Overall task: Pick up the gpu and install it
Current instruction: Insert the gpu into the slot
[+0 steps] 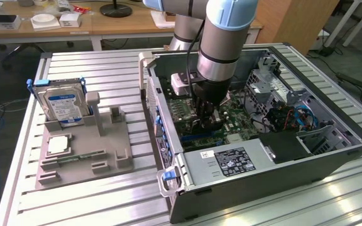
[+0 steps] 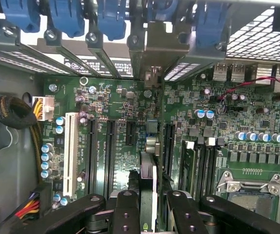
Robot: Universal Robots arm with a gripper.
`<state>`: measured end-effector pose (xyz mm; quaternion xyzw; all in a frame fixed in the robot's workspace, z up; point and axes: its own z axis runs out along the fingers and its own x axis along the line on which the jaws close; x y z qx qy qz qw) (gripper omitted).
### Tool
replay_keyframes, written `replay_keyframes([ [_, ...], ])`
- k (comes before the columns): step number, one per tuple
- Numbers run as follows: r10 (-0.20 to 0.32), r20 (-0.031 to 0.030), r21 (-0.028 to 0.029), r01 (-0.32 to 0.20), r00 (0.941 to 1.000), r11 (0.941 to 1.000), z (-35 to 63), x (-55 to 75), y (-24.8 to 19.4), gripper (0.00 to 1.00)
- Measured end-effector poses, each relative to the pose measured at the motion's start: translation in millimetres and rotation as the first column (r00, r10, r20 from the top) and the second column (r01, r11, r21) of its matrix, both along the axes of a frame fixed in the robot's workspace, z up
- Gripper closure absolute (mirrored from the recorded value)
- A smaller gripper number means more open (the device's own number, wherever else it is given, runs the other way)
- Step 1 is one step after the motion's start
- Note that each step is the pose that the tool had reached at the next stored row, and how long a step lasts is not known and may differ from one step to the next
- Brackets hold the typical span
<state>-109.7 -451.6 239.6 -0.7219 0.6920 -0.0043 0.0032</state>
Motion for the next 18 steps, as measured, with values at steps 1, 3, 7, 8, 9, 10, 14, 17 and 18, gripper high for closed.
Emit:
replay_keyframes([
  [1, 0.0, 0.0, 0.0001, 0.0, 1.0, 1.0, -0.4, 0.0, 0.0, 0.73],
  [3, 0.0, -0.0001, -0.0001, 0.0, 1.0, 1.0, -1.2, 0.0, 0.0, 0.73],
  [7, 0.0, -0.0002, -0.0005, 0.0, 1.0, 1.0, -2.2, 0.0, -0.1, 0.73],
  [8, 0.0, -0.0001, -0.0002, 0.0, 1.0, 1.0, -2.3, 0.0, 0.0, 0.73],
  [9, 0.0, 0.0, 0.0, 0.0, 1.0, 1.0, -2.4, 0.0, 0.0, 0.73],
  [10, 0.0, 0.0, -0.0001, 0.0, 1.0, 1.0, -2.4, 0.0, 0.0, 0.73],
  [14, 0.0, 0.0001, 0.0001, 0.0, 1.0, 1.0, -2.4, 0.0, 0.0, 0.73],
  [17, 0.0, 0.0001, 0.0001, 0.0, 1.0, 1.0, -2.4, 0.0, 0.0, 0.73],
  [18, 0.0, 0.0023, 0.0004, 0.0, 1.0, 1.0, -2.0, -0.1, 0.1, 0.73],
])
